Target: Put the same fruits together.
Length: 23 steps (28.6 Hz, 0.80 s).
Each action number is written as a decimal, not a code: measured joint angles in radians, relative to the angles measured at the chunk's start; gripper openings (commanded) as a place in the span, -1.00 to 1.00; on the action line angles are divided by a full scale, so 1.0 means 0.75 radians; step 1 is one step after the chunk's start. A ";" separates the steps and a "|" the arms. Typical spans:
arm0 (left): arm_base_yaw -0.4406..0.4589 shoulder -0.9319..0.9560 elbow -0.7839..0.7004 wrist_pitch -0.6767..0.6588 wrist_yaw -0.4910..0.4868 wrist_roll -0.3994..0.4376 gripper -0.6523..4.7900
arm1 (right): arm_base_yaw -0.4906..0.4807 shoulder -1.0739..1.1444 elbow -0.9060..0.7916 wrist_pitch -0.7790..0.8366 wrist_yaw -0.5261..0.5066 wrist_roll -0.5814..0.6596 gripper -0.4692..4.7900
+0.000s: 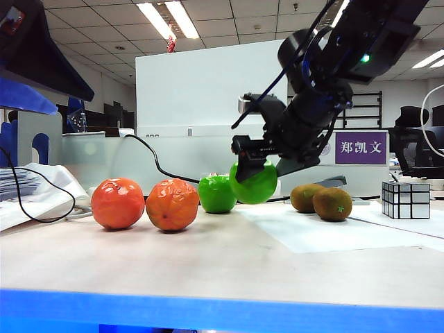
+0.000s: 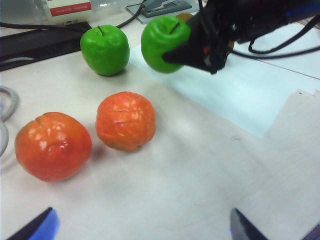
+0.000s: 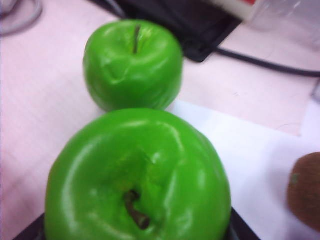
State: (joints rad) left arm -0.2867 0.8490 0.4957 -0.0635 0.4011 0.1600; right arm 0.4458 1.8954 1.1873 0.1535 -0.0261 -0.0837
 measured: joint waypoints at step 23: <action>0.000 0.002 0.000 0.004 0.001 -0.020 0.96 | 0.003 0.112 0.071 0.050 -0.040 0.006 -0.83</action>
State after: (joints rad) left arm -0.2867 0.8501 0.4957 -0.0605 0.4015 0.1452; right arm 0.4480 1.9797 1.2407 0.1909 -0.0563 -0.0795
